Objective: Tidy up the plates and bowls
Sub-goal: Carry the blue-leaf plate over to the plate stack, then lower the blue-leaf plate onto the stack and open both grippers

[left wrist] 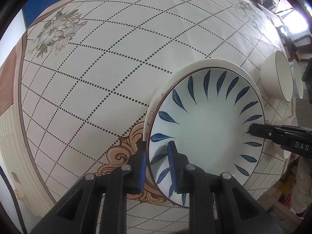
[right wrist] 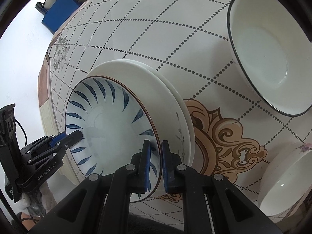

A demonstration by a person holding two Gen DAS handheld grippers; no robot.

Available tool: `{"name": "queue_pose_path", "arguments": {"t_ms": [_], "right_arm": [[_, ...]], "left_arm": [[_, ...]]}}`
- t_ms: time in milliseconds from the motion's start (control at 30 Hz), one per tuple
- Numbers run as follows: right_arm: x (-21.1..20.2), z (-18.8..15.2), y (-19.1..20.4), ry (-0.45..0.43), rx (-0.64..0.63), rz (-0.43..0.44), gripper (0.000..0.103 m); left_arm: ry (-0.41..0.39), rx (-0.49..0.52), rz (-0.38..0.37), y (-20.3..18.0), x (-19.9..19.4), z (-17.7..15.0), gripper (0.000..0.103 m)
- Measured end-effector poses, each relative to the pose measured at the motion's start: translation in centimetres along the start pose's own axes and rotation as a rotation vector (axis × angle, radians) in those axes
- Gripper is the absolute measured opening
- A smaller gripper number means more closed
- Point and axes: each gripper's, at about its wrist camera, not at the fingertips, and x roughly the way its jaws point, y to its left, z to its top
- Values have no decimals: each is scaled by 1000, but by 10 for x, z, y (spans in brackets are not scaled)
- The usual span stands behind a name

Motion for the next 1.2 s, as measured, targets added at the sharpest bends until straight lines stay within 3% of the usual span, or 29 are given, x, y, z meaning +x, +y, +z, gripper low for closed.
{"name": "queue_pose_path", "arguments": {"t_ms": [267, 733, 767, 967, 1200], "right_arm": [[6, 4, 7, -8, -35, -51, 13], [10, 12, 23, -22, -105, -176, 13], [11, 13, 24, -20, -104, -180, 13], [10, 14, 25, -21, -98, -203, 13], [11, 5, 42, -46, -125, -300, 14]], "left_arm": [[7, 45, 86, -18, 7, 0, 18], [-3, 54, 123, -43, 15, -3, 18], [-3, 54, 124, -31, 13, 1, 18], [-1, -13, 112, -17, 10, -5, 19], [-27, -87, 118, -3, 5, -18, 19]]}}
